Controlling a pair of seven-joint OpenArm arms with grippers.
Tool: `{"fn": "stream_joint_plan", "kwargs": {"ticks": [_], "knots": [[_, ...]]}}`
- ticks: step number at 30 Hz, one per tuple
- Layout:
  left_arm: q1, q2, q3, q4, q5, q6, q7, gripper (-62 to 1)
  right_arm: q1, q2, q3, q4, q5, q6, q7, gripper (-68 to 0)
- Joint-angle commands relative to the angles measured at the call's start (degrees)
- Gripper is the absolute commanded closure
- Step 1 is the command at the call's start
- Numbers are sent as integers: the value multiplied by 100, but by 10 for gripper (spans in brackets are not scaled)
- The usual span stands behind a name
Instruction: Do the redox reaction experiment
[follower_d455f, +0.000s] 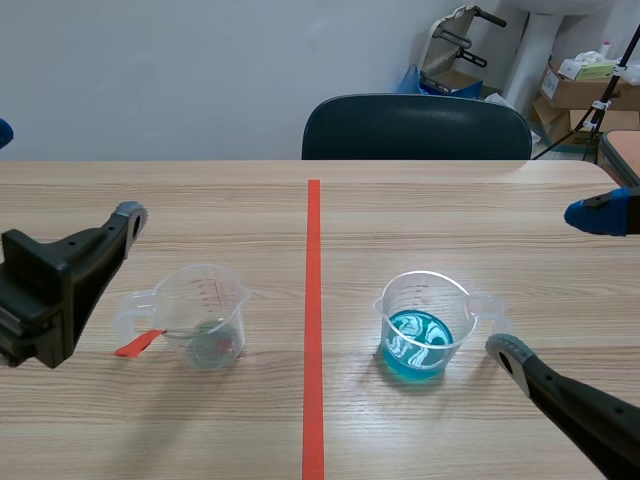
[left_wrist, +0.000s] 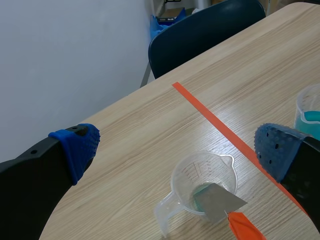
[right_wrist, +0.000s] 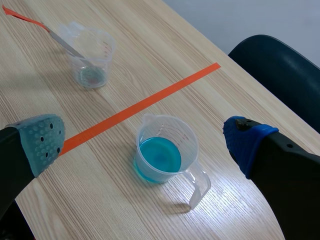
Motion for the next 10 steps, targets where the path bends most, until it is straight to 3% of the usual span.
{"fn": "stream_joint_plan", "kwargs": {"ticks": [1, 10], "knots": [[26, 0, 24, 39, -35, 28, -57, -623, 55, 72, 7, -9, 70, 0, 111, -679], [26, 0, 24, 39, -35, 28, -15, -623, 55, 72, 7, -9, 70, 0, 111, -679]]}}
